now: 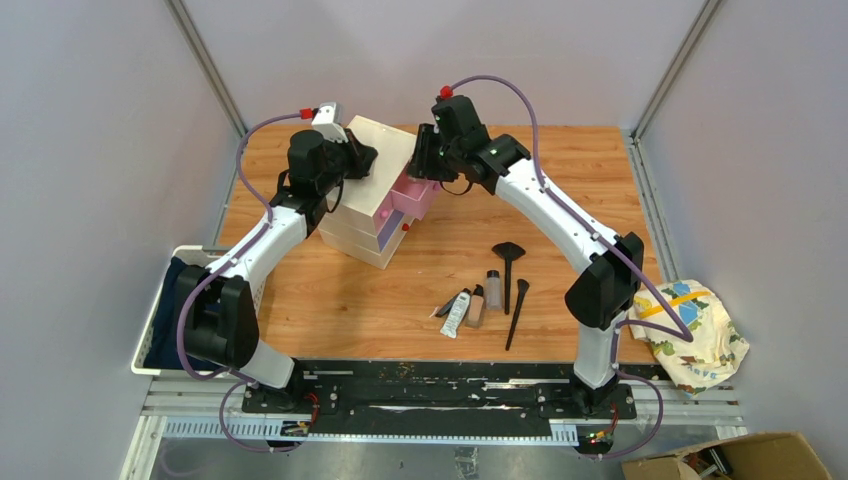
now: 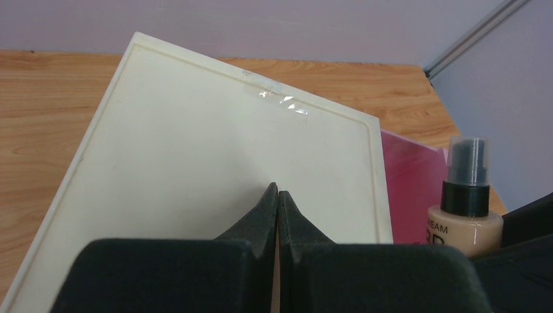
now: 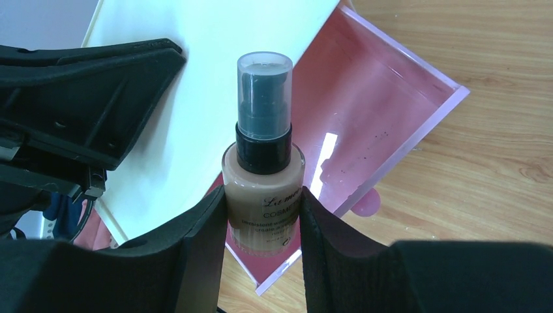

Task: Organize the makeup
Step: Place the makeup in the drawer.

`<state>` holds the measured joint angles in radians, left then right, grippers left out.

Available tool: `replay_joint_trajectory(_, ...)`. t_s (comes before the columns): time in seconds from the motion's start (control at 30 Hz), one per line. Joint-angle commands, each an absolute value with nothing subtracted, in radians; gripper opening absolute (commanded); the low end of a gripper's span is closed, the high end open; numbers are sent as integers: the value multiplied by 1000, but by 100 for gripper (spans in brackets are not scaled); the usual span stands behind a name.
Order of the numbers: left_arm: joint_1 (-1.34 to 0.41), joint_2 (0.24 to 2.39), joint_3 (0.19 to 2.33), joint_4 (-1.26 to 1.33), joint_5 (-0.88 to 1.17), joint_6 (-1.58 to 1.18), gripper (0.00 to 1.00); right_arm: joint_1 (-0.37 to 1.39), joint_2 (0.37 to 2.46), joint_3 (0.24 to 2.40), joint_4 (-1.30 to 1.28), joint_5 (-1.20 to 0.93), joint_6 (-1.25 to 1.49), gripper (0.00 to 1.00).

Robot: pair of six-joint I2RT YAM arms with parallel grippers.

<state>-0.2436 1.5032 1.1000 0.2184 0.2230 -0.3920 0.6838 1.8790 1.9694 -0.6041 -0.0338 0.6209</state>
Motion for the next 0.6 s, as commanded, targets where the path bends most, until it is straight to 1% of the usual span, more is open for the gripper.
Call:
replay_joint_trajectory(0.0, -253, 1544, 1058, -26, 228, -358, 0, 696, 1862, 1968, -595, -32, 621, 48)
replay_joint_trajectory(0.13, -253, 1542, 1059, -27, 224, -356, 0, 696, 1851, 1962, -589, -27, 611, 65)
replay_joint_trajectory(0.2, -253, 1544, 1061, -29, 224, -356, 0, 695, 1847, 1961, -588, -27, 606, 68)
replay_joint_trajectory(0.27, -253, 1544, 1060, -29, 225, -356, 0, 695, 1842, 1959, -586, -26, 607, 68)
replay_joint_trajectory(0.37, -253, 1543, 1060, -31, 224, -354, 0, 706, 1798, 1928, -567, -5, 598, 61)
replay_joint_trajectory(0.4, -253, 1542, 1060, -31, 223, -354, 0, 712, 1777, 1909, -563, 33, 585, 60)
replay_joint_trajectory(0.57, -253, 1545, 1063, -31, 226, -356, 0, 749, 1624, 1820, -564, 118, 527, 52)
